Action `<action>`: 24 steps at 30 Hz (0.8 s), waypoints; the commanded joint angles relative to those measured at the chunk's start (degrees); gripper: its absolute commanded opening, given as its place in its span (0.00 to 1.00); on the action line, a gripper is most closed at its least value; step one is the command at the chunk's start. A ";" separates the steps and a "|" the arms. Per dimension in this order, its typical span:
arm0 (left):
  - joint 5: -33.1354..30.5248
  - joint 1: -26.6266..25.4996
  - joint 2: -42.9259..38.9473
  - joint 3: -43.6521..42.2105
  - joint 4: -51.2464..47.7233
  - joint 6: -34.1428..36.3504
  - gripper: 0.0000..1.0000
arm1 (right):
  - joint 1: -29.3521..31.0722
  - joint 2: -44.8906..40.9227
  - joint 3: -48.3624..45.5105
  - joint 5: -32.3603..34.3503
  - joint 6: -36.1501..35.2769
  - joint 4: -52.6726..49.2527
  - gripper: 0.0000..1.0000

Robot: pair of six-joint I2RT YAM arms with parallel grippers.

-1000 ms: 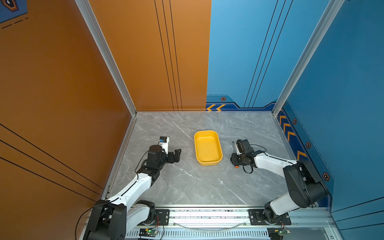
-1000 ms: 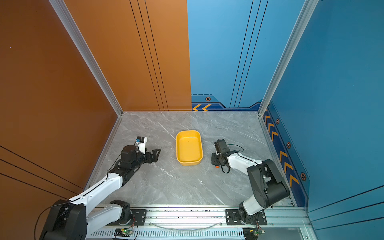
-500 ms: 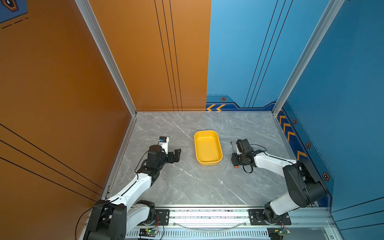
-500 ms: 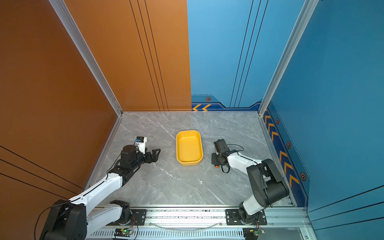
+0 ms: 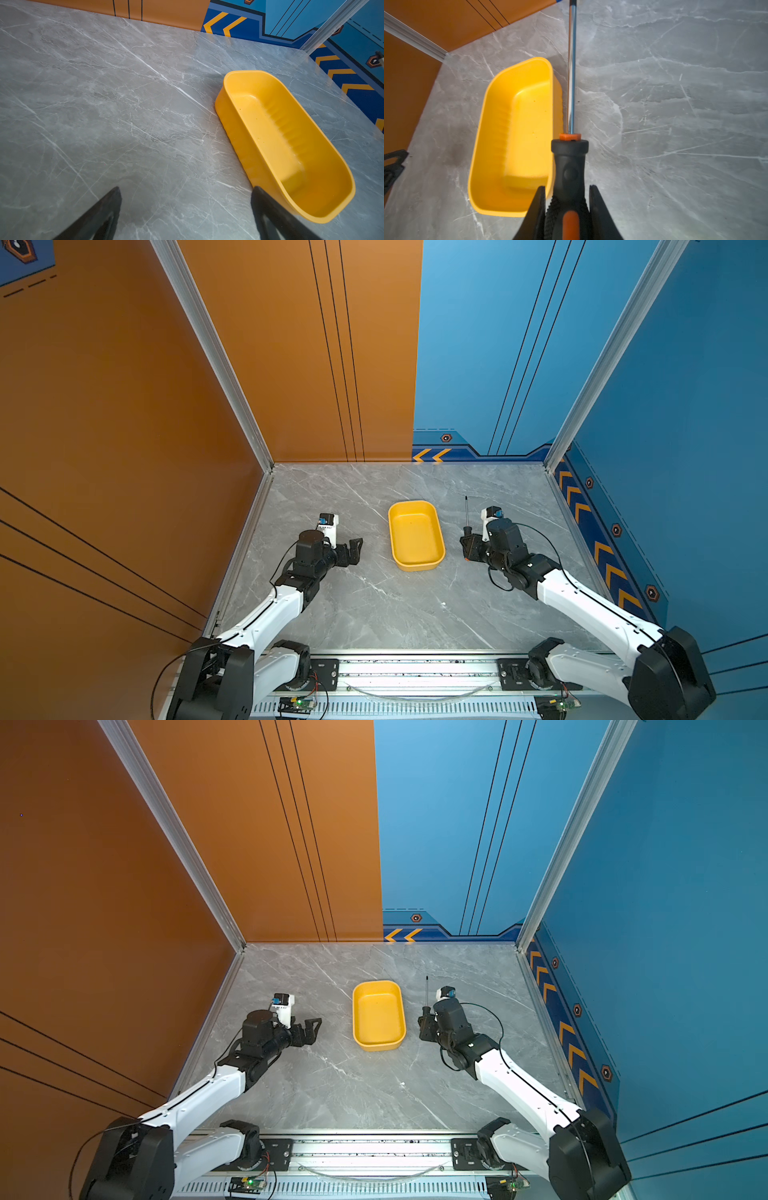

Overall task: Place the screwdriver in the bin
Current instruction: 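Lift the screwdriver with the right gripper and carry it over the yellow bin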

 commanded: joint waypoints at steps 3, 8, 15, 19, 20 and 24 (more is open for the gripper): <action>1.27 0.57 0.15 1.30 -0.20 -0.59 0.98 | 8.17 3.61 6.62 12.03 2.23 1.43 0.00; 1.14 0.65 -0.28 1.02 -0.21 -0.63 0.98 | 14.40 14.45 16.73 16.69 1.57 -2.09 0.00; 1.14 0.95 -0.64 0.93 -0.37 -0.76 0.98 | 17.86 28.47 27.35 18.98 2.77 -5.15 0.00; 1.47 1.16 -0.47 0.97 -0.39 -0.94 0.98 | 18.14 33.28 30.06 18.02 4.48 -6.46 0.00; 1.42 1.14 -0.43 1.01 -0.38 -0.94 0.98 | 18.15 33.93 30.37 17.96 4.80 -6.82 0.00; 1.60 1.18 -0.04 1.04 -0.38 -1.11 0.98 | 18.17 35.78 30.55 17.37 5.20 -7.29 0.00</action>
